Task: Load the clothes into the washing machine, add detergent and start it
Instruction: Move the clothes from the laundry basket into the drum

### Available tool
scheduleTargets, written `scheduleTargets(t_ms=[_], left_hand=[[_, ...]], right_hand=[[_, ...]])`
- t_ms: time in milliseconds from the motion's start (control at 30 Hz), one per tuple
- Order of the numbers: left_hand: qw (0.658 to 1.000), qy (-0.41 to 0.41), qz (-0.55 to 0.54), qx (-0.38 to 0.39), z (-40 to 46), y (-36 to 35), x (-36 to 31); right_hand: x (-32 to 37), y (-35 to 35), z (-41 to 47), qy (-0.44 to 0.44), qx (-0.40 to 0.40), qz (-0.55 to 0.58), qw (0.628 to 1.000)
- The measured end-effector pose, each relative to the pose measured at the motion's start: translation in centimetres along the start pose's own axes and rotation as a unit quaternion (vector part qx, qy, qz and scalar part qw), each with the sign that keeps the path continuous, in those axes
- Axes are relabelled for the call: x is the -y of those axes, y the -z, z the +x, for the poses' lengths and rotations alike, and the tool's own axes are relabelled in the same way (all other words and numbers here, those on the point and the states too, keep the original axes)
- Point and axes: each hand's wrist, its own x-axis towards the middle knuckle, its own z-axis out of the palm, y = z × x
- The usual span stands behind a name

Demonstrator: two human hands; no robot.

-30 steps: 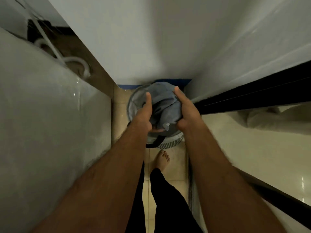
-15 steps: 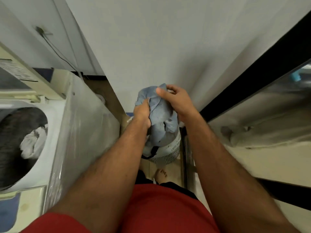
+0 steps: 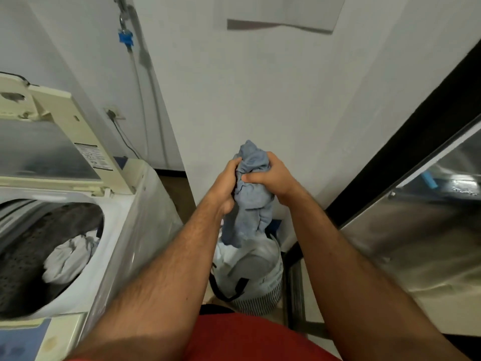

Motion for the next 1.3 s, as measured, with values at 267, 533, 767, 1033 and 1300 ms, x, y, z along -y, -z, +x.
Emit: scheduleTargets(t_ms=[267,533,767,1033,1300], left_hand=[[0.978,0.160,-0.069,-0.117,-2.6,0.9,0.0],[0.944,0.015,-0.320,0.076,-2.8,-3.2,-2.3],[0.940,-0.047,-0.319,0.108,-2.5,-4.7,-2.9],[0.975,-0.092,-0.198,0.027,-3.7,-4.5,-4.5],[0.988,-0.135,-0.044,-0.067,-5.8,-0.6,-5.7]], right_hand=[[4.6,1.1,0.7,0.020,-0.082,0.198,0.977],[6.5,2.5,-0.4,-0.042,-0.057,0.362,0.929],[7.1,3.9,-1.8,0.012,-0.075,0.185,0.980],[7.6,3.8,-2.4,-0.033,0.028,0.201,0.979],[8.6,-0.6,-1.8,-0.031,-0.013,0.281,0.959]])
